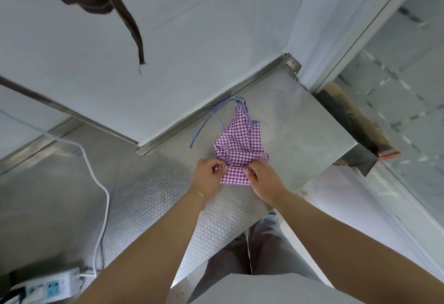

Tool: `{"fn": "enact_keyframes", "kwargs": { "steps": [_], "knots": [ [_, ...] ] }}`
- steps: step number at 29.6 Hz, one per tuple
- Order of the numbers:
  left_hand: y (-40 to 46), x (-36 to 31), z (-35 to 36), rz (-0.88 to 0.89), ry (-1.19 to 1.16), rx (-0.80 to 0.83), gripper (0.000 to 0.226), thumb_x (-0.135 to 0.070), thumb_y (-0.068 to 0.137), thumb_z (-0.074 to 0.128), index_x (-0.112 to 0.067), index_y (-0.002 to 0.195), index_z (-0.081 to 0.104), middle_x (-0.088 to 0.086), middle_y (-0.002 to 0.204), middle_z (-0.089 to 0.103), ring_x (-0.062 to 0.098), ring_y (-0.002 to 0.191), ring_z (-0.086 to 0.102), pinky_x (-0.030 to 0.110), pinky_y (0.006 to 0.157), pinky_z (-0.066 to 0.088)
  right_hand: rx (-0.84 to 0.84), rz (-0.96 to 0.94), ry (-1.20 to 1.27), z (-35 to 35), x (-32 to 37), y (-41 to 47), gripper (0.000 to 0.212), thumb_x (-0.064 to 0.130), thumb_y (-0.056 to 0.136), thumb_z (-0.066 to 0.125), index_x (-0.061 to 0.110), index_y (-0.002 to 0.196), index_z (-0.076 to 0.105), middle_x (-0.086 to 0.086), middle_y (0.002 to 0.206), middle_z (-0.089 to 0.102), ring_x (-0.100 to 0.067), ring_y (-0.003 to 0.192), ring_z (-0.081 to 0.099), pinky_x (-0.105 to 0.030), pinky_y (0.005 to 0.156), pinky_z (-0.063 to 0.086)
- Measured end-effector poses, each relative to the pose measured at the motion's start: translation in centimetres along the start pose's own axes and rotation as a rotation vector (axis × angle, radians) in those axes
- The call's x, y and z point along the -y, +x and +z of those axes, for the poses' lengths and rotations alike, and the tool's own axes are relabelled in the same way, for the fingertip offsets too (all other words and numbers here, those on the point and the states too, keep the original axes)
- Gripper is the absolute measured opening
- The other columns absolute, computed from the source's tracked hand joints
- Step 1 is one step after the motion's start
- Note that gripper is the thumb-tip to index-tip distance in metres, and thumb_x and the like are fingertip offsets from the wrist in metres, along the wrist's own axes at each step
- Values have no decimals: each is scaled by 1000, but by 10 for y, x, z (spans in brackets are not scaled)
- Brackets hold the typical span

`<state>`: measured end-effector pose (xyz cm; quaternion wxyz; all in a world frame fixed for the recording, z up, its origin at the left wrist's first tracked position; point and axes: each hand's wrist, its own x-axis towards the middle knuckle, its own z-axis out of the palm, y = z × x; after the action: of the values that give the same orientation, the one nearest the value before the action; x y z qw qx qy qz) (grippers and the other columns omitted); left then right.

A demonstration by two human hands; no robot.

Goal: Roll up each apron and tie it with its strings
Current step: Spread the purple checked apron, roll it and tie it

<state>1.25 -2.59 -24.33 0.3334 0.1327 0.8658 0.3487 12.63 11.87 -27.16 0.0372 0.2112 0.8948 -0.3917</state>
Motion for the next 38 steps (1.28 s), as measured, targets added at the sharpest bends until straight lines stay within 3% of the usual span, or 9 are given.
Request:
{"fn": "enact_keyframes", "kwargs": {
  "steps": [3, 6, 9, 15, 20, 23, 29, 32, 38],
  "knots": [
    [11, -14, 0, -114, 6, -26, 9, -14, 88, 65, -18, 83, 59, 13, 112, 53, 8, 72, 51, 18, 68, 40, -162, 13, -99, 3, 6, 2, 18, 19, 93, 58, 8, 107, 58, -10, 110, 52, -20, 88, 53, -32, 77, 50],
    [20, -21, 1, -180, 59, -26, 9, -18, 90, 63, -15, 87, 56, 12, 113, 50, 14, 71, 50, 25, 70, 41, -376, -248, -468, 5, 12, 1, 17, 12, 79, 67, 13, 96, 65, -9, 100, 60, -28, 92, 57, -43, 84, 50],
    [26, -26, -1, -228, 125, -4, 13, -21, 93, 60, -10, 99, 56, 12, 119, 44, 19, 78, 49, 26, 78, 41, -307, -469, -519, 22, 8, -11, 26, 16, 78, 67, 10, 103, 65, -8, 109, 62, -25, 104, 54, -50, 98, 45],
    [32, -33, -4, -262, 130, -10, 34, -29, 90, 64, -9, 114, 51, 11, 124, 38, 26, 95, 53, 35, 91, 47, -260, -384, -462, 31, 1, -5, 40, 13, 75, 74, 12, 113, 61, -5, 112, 63, -24, 106, 56, -41, 101, 43],
    [19, -18, -4, -334, -20, -106, 42, -51, 89, 58, -9, 92, 57, 7, 91, 63, 23, 79, 61, 36, 69, 50, -258, -416, -423, 22, 6, 7, 36, 7, 74, 68, 11, 109, 65, -5, 109, 66, -24, 99, 60, -38, 90, 48],
    [8, -12, 4, -403, -338, -40, 40, -45, 90, 62, -7, 77, 66, 13, 82, 72, 29, 81, 69, 39, 80, 57, -215, -348, -325, 11, 11, 14, 36, 10, 74, 77, 10, 108, 66, -4, 104, 67, -24, 94, 64, -37, 83, 53],
    [-9, -24, 9, -571, -1053, 35, 33, -28, 88, 67, -1, 107, 65, 14, 101, 71, 23, 87, 69, 38, 86, 56, 120, 59, -10, -9, 40, 17, 36, 28, 96, 55, 18, 131, 57, -1, 127, 62, -21, 113, 58, -32, 94, 44],
    [-19, -29, 13, -557, -1164, 7, 43, -30, 82, 69, -2, 115, 64, 13, 105, 72, 23, 93, 70, 35, 78, 59, 244, 155, 240, -14, 53, 19, 32, 24, 98, 54, 13, 128, 60, -5, 118, 65, -20, 106, 59, -27, 88, 43],
    [-35, -29, 10, -370, -1304, 48, 59, -34, 81, 67, -4, 130, 54, 19, 126, 62, 34, 115, 61, 48, 95, 52, 459, 463, 924, -33, 72, 18, 23, 15, 96, 54, 9, 115, 65, -4, 102, 70, -20, 97, 66, -33, 88, 55]
  ]
}}
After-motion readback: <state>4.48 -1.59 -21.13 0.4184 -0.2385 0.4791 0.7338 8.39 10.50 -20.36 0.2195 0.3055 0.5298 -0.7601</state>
